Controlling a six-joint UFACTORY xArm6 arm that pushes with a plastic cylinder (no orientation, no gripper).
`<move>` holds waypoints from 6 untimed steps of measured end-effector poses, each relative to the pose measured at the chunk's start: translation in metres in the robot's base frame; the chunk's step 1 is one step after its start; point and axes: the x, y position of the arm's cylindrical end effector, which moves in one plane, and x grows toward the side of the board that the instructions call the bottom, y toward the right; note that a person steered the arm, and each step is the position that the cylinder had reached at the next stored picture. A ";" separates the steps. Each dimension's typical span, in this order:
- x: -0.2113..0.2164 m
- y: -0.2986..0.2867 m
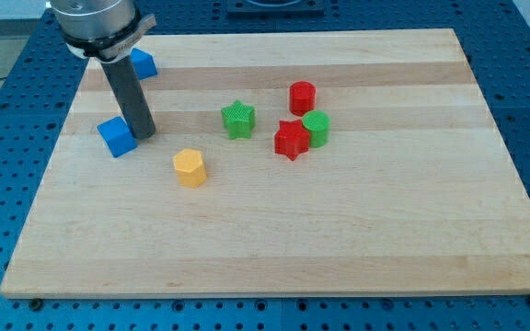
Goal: Push the yellow hexagon parallel to the bottom of the blue cube
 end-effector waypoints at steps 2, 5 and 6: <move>0.052 0.109; 0.063 0.015; 0.063 -0.015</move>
